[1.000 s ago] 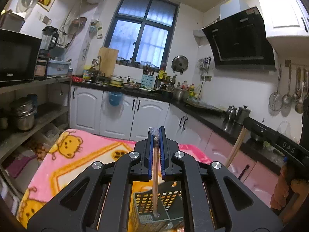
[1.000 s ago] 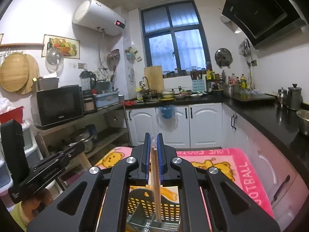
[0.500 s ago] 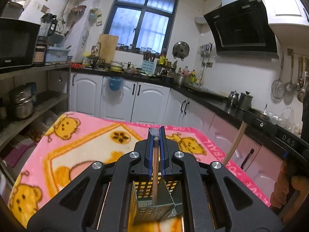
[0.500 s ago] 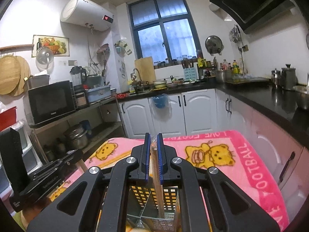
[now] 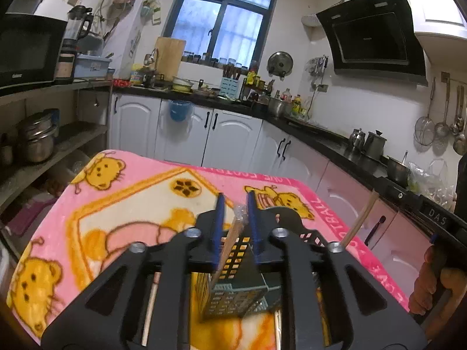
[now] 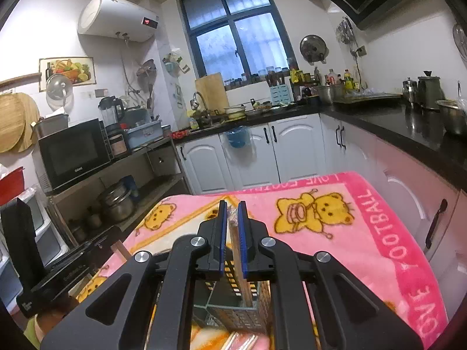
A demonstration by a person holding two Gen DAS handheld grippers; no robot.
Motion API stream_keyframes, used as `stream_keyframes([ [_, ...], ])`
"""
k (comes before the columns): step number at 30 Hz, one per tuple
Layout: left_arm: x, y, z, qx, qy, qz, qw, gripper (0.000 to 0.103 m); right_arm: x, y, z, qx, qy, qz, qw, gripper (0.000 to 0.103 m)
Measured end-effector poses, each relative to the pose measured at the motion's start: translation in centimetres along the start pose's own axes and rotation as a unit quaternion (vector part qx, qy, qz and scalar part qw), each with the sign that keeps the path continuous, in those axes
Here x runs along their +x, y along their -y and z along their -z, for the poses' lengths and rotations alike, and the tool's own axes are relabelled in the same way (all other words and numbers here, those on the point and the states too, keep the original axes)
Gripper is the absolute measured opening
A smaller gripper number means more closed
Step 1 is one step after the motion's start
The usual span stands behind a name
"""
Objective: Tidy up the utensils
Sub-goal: 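Open the left tool to drop its chopstick into the caddy while the right tool releases its chopstick, then move both open tools back toward the chopstick pile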
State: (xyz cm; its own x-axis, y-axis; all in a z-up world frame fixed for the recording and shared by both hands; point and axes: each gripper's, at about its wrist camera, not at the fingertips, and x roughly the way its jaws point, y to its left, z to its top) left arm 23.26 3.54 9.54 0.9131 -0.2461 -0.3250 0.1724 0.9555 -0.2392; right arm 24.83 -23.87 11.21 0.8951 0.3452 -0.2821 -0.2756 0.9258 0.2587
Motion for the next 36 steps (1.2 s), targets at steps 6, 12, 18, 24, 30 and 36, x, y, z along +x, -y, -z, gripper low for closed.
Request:
stream_keyframes([
  [6, -0.8, -0.1, 0.2, -0.004, -0.003, 0.000, 1.0000, 0.032, -0.5, 0.1, 0.6, -0.001, -0.010, -0.003, 1.000, 0.012],
  [12, -2.0, -0.4, 0.9, -0.010, -0.006, -0.008, 0.9999, 0.051, -1.3, 0.5, 0.9, 0.006, -0.009, 0.000, 1.000, 0.031],
  [18, -3.3, -0.4, 1.5, -0.012, -0.006, -0.017, 0.9998, 0.069, -2.4, 0.4, 1.5, 0.002, -0.007, 0.002, 1.000, 0.043],
  [24, -4.7, -0.2, 2.1, -0.008, -0.004, -0.024, 0.9997, 0.088, -3.7, 0.1, 2.0, -0.006, -0.004, 0.006, 1.000, 0.051],
  [30, -5.9, 0.1, 2.4, 0.001, 0.002, -0.029, 0.9996, 0.092, -5.2, -0.6, 3.1, -0.020, -0.003, 0.008, 1.000, 0.063],
  [36, -6.8, -0.1, 3.2, -0.006, -0.002, -0.029, 0.9996, 0.092, -6.5, -1.1, 4.7, -0.029, -0.014, 0.004, 0.999, 0.066],
])
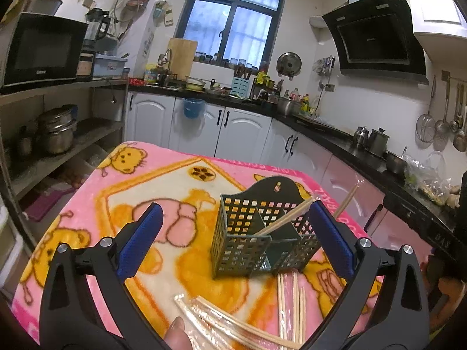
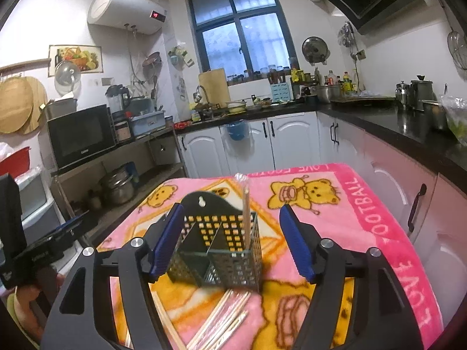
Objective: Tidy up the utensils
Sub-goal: 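Move both open tools back toward the chopstick pile, then close the left tool on another chopstick while the right tool grasps a chopstick too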
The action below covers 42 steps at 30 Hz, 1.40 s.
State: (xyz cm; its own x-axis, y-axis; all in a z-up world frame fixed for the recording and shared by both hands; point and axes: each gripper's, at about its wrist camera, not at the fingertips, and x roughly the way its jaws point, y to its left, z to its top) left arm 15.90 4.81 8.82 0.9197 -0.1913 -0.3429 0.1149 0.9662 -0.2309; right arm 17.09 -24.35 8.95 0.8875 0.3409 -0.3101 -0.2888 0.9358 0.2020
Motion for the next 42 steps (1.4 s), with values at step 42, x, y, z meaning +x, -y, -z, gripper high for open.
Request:
stream_keyframes([
  [42, -0.6, -6.0, 7.3, -0.066, -0.092, -0.066, 0.9915, 0.092, 1.1, -2.7, 9.1, -0.040, -0.136, -0.029, 0.990, 0.066],
])
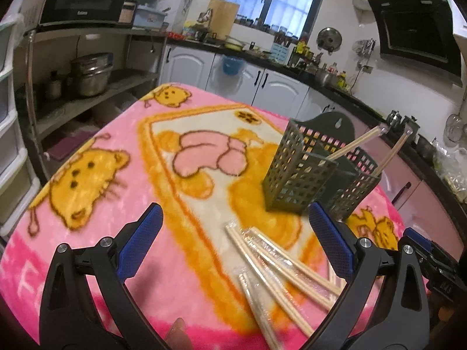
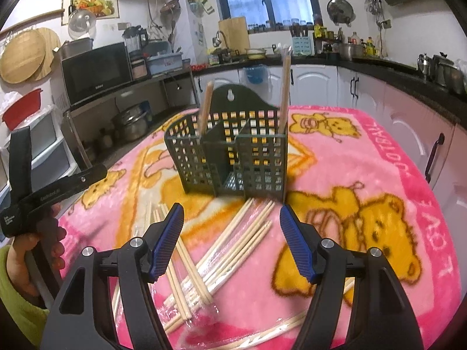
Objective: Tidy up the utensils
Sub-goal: 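Close the left tool on another chopstick while the right tool grasps a chopstick too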
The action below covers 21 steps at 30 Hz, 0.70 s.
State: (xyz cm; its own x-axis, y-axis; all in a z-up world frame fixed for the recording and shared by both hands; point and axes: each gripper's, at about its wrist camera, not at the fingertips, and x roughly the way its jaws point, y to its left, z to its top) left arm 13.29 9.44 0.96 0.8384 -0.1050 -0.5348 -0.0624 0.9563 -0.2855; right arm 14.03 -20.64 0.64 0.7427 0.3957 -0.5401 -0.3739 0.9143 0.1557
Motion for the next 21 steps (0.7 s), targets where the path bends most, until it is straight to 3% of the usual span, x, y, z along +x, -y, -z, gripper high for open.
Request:
stream_keyframes([
  [6, 1.9, -0.4, 1.1, -0.005, -0.035, 0.010, 0.9993, 0.091, 2.1, 0.5, 0.7, 0.007, -0.033, 0.002, 0.999, 0.065],
  [11, 3.6, -0.5, 1.9, -0.012, -0.070, 0.029, 0.9971, 0.061, 4.4, 2.2, 0.9, 0.035, -0.067, 0.007, 0.997, 0.049],
  [14, 4.6, -0.6, 2.2, -0.018, -0.091, 0.040, 0.9949, 0.048, 6.0, 3.3, 0.6, 0.055, -0.089, 0.010, 0.994, 0.040],
  [21, 6.5, -1.0, 2.7, -0.037, -0.130, 0.055, 0.9892, 0.037, 9.1, 5.1, -0.1, 0.087, -0.116, 0.008, 0.989, 0.037],
])
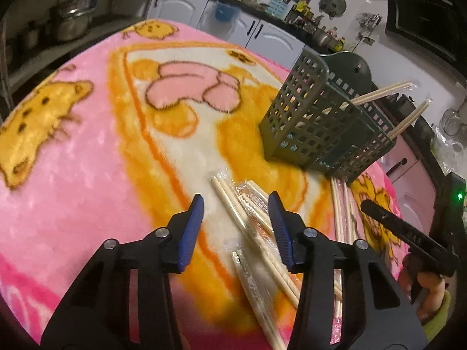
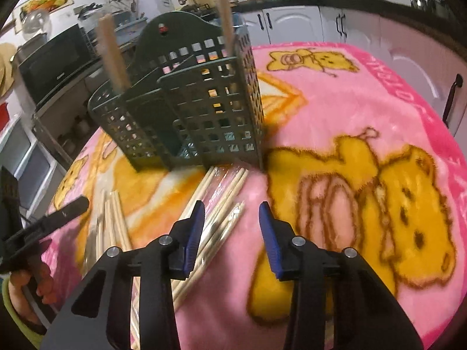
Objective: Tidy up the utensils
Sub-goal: 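Close the left tool on another chopstick while the right tool grasps a chopstick too, then raise the left tool's chopstick over the caddy while the right tool carries its chopstick above it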
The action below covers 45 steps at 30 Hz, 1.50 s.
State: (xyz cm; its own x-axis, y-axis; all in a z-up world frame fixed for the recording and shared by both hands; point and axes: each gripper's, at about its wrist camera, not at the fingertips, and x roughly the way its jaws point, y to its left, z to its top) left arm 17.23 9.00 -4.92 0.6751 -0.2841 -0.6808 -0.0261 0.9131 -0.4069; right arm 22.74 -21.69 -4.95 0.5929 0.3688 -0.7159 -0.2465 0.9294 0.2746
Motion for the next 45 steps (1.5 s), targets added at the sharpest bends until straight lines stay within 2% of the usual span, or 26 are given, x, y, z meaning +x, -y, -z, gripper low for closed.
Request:
stream_keyframes([
  [7, 1.3, -0.6, -0.4, -0.025, -0.024, 0.013, 0.9993, 0.037, 2.1, 1.5, -0.6, 0.032, -0.029, -0.015, 0.999, 0.025],
  [9, 1.7, -0.7, -0.6, -0.029, -0.028, 0.015, 0.9991, 0.037, 2.2, 1.7, -0.7, 0.041, -0.029, -0.023, 0.998, 0.024],
  [12, 2.2, -0.9, -1.1, -0.034, -0.031, 0.019, 0.9988, 0.034, 2.4, 1.6, -0.9, 0.039, -0.028, -0.028, 0.998, 0.016],
  [13, 2.3, -1.0, -1.2, -0.035, -0.031, 0.019, 0.9987, 0.032, 2.4, 1.6, -0.8, 0.037, -0.028, -0.030, 0.998, 0.009],
  [14, 2.5, -1.1, -1.3, -0.037, -0.031, 0.018, 0.9987, 0.030, 2.3, 1.6, -0.7, 0.033, -0.026, -0.029, 0.999, 0.008],
  [21, 3.2, -1.1, -2.1, -0.036, -0.033, 0.008, 0.9988, 0.025, 1.0, 2.6, -0.2, 0.051, -0.003, -0.024, 0.998, 0.007],
  [31, 3.5, -0.9, -2.1, -0.021, -0.024, -0.016, 0.9994, 0.011, -2.2, 3.9, -0.6, 0.070, 0.049, -0.025, 0.996, 0.006],
  [36, 2.2, -0.8, -2.2, -0.024, -0.001, 0.004, 0.9997, 0.007, -4.3, 3.8, -0.9, 0.068, 0.077, -0.023, 0.994, 0.006],
  [45, -2.1, 3.5, -3.2, 0.029, 0.059, 0.043, 0.9969, 0.005, -8.2, 4.1, -1.8, 0.062, 0.125, -0.034, 0.990, 0.005],
])
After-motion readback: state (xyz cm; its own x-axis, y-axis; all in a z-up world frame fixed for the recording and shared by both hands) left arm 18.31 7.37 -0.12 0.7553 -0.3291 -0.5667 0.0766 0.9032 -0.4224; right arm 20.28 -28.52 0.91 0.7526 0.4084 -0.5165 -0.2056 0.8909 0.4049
